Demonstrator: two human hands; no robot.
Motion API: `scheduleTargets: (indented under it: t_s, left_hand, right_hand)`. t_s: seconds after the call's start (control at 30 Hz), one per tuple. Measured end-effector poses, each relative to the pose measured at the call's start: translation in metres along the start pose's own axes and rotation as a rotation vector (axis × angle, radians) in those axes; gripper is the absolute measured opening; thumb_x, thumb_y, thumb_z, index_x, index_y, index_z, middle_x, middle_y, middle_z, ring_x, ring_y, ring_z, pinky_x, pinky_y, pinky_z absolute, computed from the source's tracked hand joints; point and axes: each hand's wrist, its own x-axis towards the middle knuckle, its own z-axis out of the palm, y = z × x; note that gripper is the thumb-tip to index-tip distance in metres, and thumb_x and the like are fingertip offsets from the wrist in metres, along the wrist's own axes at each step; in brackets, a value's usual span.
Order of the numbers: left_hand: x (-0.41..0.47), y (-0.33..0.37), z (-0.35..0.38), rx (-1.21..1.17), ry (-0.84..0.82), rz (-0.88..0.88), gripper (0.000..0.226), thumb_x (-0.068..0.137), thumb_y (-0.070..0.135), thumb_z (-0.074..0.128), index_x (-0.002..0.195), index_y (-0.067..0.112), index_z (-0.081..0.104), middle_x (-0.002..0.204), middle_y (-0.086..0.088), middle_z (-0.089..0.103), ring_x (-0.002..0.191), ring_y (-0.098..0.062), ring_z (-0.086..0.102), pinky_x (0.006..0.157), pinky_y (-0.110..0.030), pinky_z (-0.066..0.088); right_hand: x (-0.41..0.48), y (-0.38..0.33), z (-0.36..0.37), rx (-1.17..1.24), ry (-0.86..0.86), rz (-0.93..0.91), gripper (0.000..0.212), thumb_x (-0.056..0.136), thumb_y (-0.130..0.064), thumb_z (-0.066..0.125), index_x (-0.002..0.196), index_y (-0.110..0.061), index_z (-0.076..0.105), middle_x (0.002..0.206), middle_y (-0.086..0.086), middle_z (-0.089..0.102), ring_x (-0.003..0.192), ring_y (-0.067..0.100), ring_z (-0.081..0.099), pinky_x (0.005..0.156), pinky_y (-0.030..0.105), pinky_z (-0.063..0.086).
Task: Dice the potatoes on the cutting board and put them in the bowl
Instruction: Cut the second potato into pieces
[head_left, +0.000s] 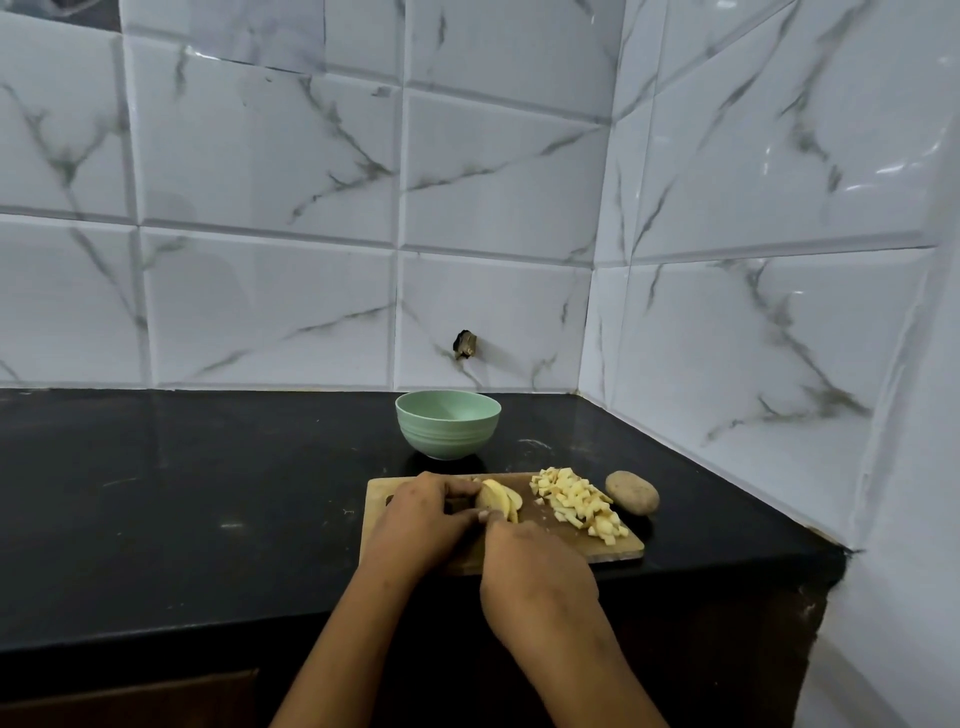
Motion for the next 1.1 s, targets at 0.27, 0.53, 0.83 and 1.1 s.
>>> scheduleTargets:
  t_s: [0.27, 0.53, 0.83, 1.1]
  left_hand:
    - [0.001, 0.001, 0.000, 0.100, -0.015, 0.017, 0.031, 0.085, 0.029, 0.067, 0.116, 0.034, 0.066, 0.115, 0.014, 0.066, 0.099, 0.003, 0.057, 0.095, -0.026, 0.047]
    - [-0.007, 0.009, -0.001, 0.143, 0.000, 0.010, 0.034, 0.089, 0.027, 0.062, 0.122, 0.031, 0.062, 0.117, 0.011, 0.066, 0.108, -0.002, 0.059, 0.094, -0.025, 0.046]
    - [-0.006, 0.006, 0.002, 0.163, 0.053, 0.000, 0.037, 0.085, 0.040, 0.064, 0.121, 0.033, 0.062, 0.116, 0.013, 0.066, 0.109, -0.006, 0.058, 0.095, -0.031, 0.047]
    - [-0.006, 0.002, 0.006, 0.235, 0.114, 0.056, 0.035, 0.083, 0.048, 0.061, 0.115, 0.035, 0.058, 0.111, 0.012, 0.063, 0.102, -0.010, 0.057, 0.087, -0.032, 0.048]
  right_hand:
    - [0.006, -0.007, -0.010, -0.009, -0.018, 0.033, 0.036, 0.097, -0.009, 0.044, 0.132, -0.015, 0.050, 0.127, 0.007, 0.057, 0.114, 0.024, 0.056, 0.078, 0.032, 0.041]
    - [0.003, -0.008, -0.013, 0.003, -0.026, 0.038, 0.035, 0.097, -0.011, 0.046, 0.132, -0.013, 0.052, 0.131, 0.008, 0.055, 0.118, 0.025, 0.055, 0.085, 0.034, 0.044]
    - [-0.008, 0.000, -0.014, -0.007, 0.007, 0.030, 0.042, 0.098, -0.008, 0.044, 0.139, -0.017, 0.044, 0.133, 0.008, 0.051, 0.119, 0.024, 0.053, 0.089, 0.034, 0.046]
    - [-0.008, 0.020, -0.017, 0.051, -0.044, 0.088, 0.033, 0.097, -0.016, 0.046, 0.130, -0.018, 0.052, 0.120, 0.007, 0.057, 0.106, 0.022, 0.058, 0.078, 0.032, 0.047]
